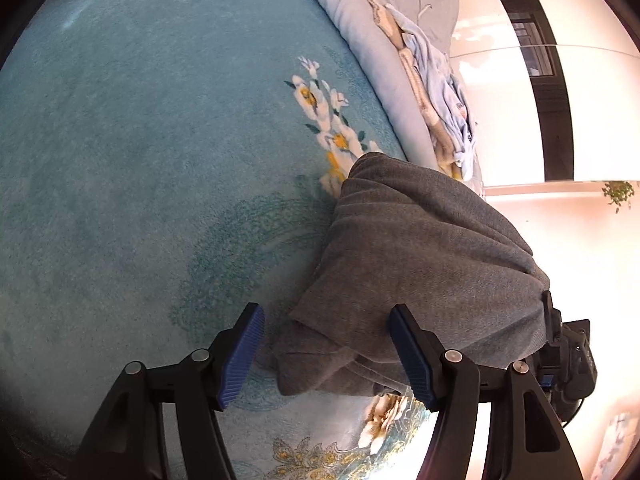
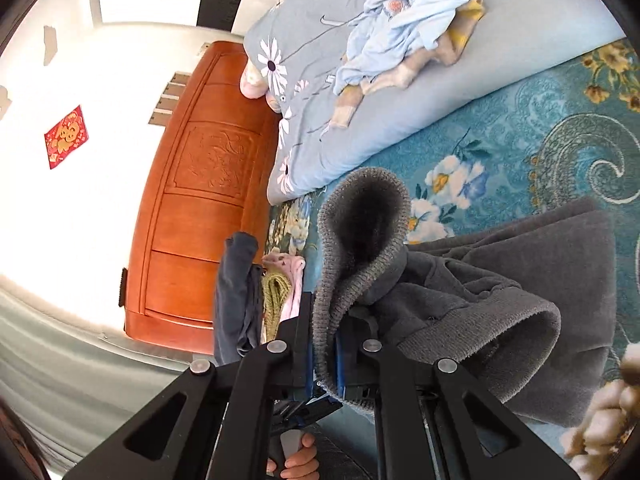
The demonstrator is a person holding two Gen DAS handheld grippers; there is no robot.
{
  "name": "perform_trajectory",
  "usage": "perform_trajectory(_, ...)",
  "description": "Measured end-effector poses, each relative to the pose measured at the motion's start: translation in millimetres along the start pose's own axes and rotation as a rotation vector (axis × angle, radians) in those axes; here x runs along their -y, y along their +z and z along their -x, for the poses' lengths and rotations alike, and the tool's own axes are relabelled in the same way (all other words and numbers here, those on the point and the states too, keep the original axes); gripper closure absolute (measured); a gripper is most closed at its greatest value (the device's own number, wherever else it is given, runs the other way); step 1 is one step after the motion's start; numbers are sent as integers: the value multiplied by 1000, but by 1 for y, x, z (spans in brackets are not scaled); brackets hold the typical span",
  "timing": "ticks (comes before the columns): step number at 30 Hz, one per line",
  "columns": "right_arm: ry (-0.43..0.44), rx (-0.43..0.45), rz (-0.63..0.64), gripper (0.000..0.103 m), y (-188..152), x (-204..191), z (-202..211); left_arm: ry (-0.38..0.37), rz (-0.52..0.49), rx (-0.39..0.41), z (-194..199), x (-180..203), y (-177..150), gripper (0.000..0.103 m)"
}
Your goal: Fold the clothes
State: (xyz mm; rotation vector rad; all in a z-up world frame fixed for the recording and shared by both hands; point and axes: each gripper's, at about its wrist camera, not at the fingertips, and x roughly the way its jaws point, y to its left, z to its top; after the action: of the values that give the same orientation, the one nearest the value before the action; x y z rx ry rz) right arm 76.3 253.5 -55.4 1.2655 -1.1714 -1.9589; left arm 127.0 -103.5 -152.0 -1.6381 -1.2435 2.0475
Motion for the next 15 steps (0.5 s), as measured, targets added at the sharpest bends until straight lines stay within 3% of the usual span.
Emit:
perform_trajectory(3,-93,37,-4,95,3,18,28,37,-39,-41,-9,7,-3,33)
perform_trajectory(8,-283,16,-109,95,-4,85,28,134,-47,-95,-22,6,-7,32)
perform_trajectory(12,-303,-38,-175,95,-14,115,0,185,11,-103,-25,-6,-5,32)
perform_trajectory(15,-333,-61,-122,94,-11,114,-8,185,76,-112,-27,-19,-5,32)
